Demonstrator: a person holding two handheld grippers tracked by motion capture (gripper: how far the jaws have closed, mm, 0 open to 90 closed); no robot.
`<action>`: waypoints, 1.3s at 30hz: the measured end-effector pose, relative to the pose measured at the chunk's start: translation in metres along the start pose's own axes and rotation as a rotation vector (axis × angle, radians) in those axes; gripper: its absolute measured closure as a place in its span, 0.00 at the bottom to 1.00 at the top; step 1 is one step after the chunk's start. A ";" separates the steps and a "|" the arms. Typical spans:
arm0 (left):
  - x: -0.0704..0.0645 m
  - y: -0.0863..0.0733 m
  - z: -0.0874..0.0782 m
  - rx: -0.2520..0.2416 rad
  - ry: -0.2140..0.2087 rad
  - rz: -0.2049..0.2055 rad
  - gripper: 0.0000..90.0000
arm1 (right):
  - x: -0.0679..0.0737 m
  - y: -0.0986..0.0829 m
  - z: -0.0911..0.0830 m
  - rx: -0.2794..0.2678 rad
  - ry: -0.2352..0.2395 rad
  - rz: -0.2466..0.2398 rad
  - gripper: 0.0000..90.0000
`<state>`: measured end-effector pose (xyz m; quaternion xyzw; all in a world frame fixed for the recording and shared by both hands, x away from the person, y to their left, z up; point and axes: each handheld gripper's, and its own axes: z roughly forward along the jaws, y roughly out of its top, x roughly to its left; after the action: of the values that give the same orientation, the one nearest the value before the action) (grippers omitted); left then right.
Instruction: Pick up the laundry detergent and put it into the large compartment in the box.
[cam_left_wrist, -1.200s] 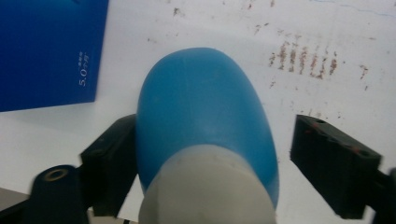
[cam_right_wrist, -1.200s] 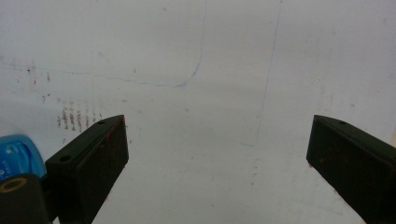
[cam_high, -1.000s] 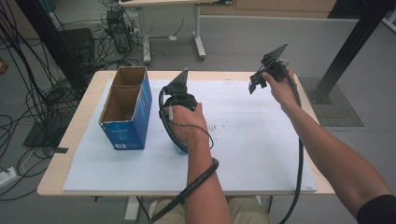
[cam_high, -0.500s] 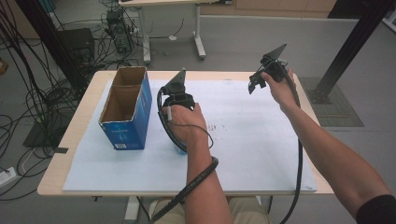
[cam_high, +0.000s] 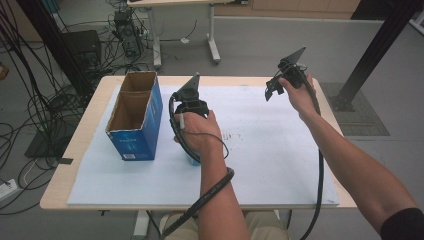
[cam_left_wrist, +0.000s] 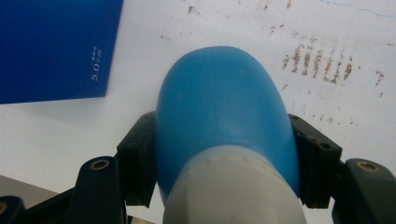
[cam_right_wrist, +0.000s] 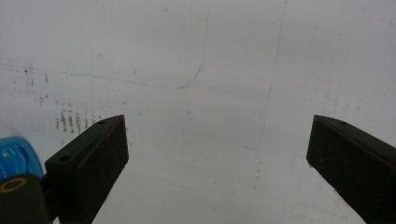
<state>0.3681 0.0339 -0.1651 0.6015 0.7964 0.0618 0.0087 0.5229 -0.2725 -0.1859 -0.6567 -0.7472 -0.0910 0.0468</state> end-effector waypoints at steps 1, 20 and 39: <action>0.000 0.000 0.000 0.001 0.000 0.001 0.40 | 0.000 0.000 0.000 0.001 0.000 0.000 0.06; 0.000 0.000 0.000 -0.002 0.001 0.022 0.40 | 0.006 0.001 0.002 0.009 -0.010 -0.003 0.06; -0.001 -0.002 0.000 -0.005 0.003 0.031 0.41 | 0.002 0.001 0.002 0.012 -0.012 0.003 0.06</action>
<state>0.3667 0.0322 -0.1650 0.6136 0.7869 0.0648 0.0080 0.5234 -0.2703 -0.1872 -0.6580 -0.7471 -0.0822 0.0464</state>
